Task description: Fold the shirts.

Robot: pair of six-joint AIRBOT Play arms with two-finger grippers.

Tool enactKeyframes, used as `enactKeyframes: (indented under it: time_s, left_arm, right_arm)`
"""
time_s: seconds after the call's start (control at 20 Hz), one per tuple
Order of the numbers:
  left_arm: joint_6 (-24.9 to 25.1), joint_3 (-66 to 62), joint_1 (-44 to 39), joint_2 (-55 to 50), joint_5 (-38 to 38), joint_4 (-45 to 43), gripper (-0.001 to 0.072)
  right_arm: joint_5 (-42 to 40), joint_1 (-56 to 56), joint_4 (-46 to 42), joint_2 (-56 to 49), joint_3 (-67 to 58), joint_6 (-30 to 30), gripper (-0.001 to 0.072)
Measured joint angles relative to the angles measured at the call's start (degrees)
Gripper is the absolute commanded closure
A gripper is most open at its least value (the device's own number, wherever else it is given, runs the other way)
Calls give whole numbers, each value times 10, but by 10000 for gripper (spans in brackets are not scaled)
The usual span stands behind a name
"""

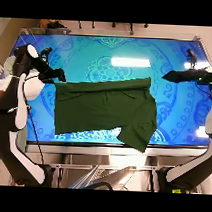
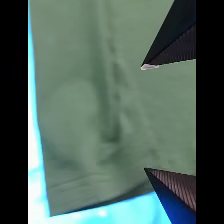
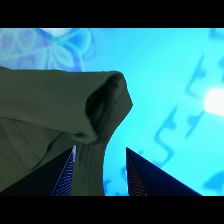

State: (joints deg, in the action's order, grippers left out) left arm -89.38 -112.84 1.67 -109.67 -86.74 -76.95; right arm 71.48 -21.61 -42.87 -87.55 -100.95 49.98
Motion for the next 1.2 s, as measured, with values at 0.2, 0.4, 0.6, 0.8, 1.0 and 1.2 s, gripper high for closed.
enactKeyframes:
  time_s: [0.2, 0.4, 0.6, 0.8, 1.0, 1.2]
  left_arm:
    - [0, 170, 23, 99, -16, 0, -4]
    - [-1, 425, 63, 221, 24, 2, -4]
    - [5, 609, 97, 303, 94, 12, -3]
    - [57, 699, 122, 334, 168, 96, 279]
    - [124, 723, 131, 321, 220, 185, 691]
    - [190, 669, 134, 265, 219, 257, 692]
  right_arm:
    - [52, -35, -1, 36, 28, 39, 350]
    - [72, -66, 9, 79, 113, 56, 349]
    - [75, -78, 18, 105, 170, 55, 349]
    - [79, -80, 24, 112, 186, 55, 349]
    - [97, -82, 28, 114, 190, 55, 349]
    - [119, -83, 27, 122, 202, 74, 352]
